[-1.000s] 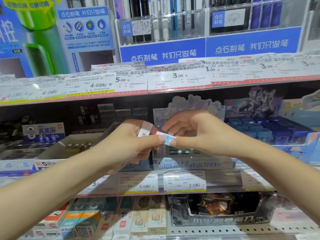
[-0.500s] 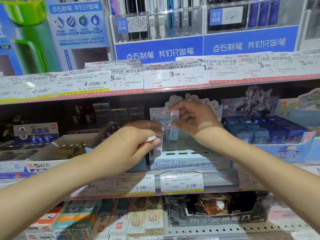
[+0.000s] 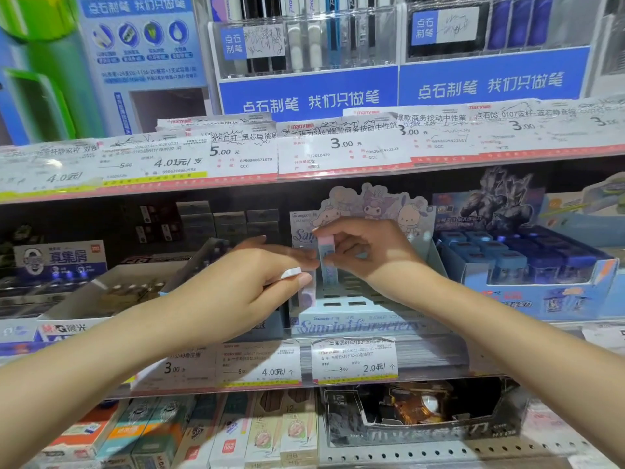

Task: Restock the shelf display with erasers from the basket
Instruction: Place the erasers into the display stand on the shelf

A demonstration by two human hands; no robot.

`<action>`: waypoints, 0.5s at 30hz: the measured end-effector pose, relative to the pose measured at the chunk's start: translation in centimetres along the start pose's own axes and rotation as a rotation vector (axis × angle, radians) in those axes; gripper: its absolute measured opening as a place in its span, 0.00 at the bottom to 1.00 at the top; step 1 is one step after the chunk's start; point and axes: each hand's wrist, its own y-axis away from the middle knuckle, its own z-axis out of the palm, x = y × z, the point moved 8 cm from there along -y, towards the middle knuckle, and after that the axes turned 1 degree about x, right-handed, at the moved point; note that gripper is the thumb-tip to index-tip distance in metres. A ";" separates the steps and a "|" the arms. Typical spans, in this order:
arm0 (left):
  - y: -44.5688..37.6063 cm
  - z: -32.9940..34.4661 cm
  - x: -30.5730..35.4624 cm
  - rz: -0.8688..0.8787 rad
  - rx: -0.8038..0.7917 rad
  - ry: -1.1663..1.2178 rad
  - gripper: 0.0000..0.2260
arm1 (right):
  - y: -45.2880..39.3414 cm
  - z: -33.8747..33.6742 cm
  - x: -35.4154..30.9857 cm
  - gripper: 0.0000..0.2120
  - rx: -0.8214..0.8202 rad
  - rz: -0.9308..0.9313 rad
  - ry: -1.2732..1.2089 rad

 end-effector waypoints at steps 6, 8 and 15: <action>-0.1 -0.1 0.4 0.046 0.001 -0.020 0.23 | 0.2 -0.5 -0.8 0.18 0.037 -0.075 0.181; -0.1 -0.2 0.5 0.033 -0.002 -0.030 0.21 | 0.1 -0.4 -0.9 0.22 0.019 -0.081 0.231; 0.0 -0.6 1.4 0.027 -0.008 -0.025 0.18 | -0.2 0.1 -0.8 0.23 -0.056 -0.078 0.366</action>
